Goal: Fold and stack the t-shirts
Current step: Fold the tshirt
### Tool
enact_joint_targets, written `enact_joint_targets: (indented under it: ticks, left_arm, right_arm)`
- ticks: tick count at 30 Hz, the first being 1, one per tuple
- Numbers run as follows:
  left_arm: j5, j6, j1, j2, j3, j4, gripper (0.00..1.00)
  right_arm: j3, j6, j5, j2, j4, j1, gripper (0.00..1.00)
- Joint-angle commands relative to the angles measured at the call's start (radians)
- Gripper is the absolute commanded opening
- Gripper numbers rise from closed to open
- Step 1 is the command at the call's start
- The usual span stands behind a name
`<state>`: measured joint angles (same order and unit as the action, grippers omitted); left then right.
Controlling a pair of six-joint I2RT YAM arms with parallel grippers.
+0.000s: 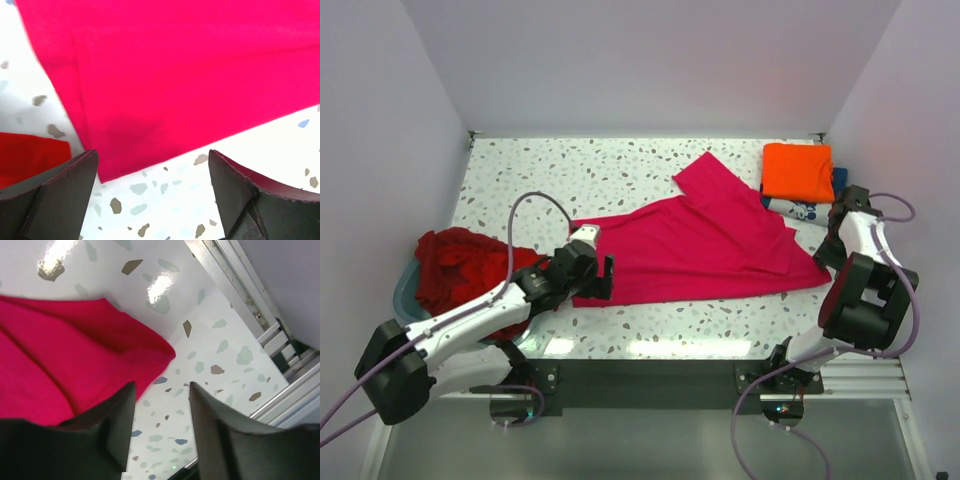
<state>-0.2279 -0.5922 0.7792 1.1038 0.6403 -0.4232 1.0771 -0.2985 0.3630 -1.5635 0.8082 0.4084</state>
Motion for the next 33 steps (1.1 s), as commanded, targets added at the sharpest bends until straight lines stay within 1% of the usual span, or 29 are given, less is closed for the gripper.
enact_joint_targets:
  ticks: [1,3,5,6,8,9,11,12,13,17,19,20,23,25,26,29,30,33]
  left_arm:
    - [-0.122,-0.032,0.002,-0.044,0.050,-0.084,0.96]
    - [-0.125,-0.037,0.000,-0.001,0.050,-0.095,0.95]
    - [-0.151,-0.057,0.000,0.054,0.047,-0.089,0.92]
    - [-0.162,-0.058,0.000,0.068,0.041,-0.069,0.88]
    - [-0.197,-0.064,0.000,0.112,0.044,-0.049,0.85]
    - [-0.209,-0.067,-0.003,0.125,0.054,-0.040,0.81]
    - [-0.258,-0.075,-0.003,0.157,0.080,-0.038,0.77]
    - [-0.272,-0.078,-0.008,0.166,0.087,-0.032,0.73]
    - [-0.284,-0.077,-0.011,0.177,0.094,-0.028,0.72]
    - [-0.295,-0.063,-0.029,0.232,0.111,-0.003,0.63]
    - [-0.294,-0.060,-0.038,0.255,0.111,0.012,0.61]
    - [-0.291,-0.055,-0.046,0.274,0.107,0.020,0.57]
    - [-0.281,-0.049,-0.061,0.303,0.095,0.050,0.51]
    - [-0.280,-0.044,-0.067,0.318,0.091,0.069,0.49]
    - [-0.281,-0.044,-0.073,0.321,0.088,0.073,0.46]
    - [-0.280,-0.043,-0.081,0.326,0.088,0.084,0.42]
    - [-0.281,-0.043,-0.081,0.327,0.088,0.087,0.37]
    - [-0.286,-0.041,-0.083,0.326,0.088,0.090,0.31]
  right_arm:
    - [-0.005,0.015,-0.058,0.072,-0.021,0.004,0.54]
    - [-0.012,0.021,-0.091,0.091,-0.030,0.003,0.63]
    - [-0.025,0.030,-0.119,0.118,-0.040,-0.011,0.65]
    - [-0.028,0.032,-0.137,0.126,-0.047,-0.016,0.66]
    - [-0.037,0.036,-0.159,0.141,-0.055,-0.022,0.66]
    - [-0.039,0.038,-0.170,0.146,-0.060,-0.025,0.66]
    - [-0.045,0.039,-0.194,0.157,-0.063,-0.031,0.65]
    - [-0.045,0.042,-0.200,0.160,-0.064,-0.033,0.65]
    - [-0.049,0.042,-0.211,0.164,-0.067,-0.039,0.65]
    - [-0.055,0.048,-0.240,0.186,-0.073,-0.051,0.64]
    - [-0.059,0.048,-0.248,0.192,-0.075,-0.057,0.64]
    - [-0.060,0.050,-0.251,0.198,-0.076,-0.060,0.64]
    - [-0.062,0.053,-0.251,0.203,-0.075,-0.072,0.64]
    - [-0.063,0.055,-0.253,0.206,-0.075,-0.075,0.64]
    - [-0.063,0.055,-0.254,0.207,-0.075,-0.079,0.64]
    - [-0.066,0.056,-0.254,0.209,-0.076,-0.082,0.64]
    - [-0.066,0.056,-0.254,0.209,-0.076,-0.085,0.64]
    - [-0.066,0.058,-0.256,0.207,-0.075,-0.088,0.64]
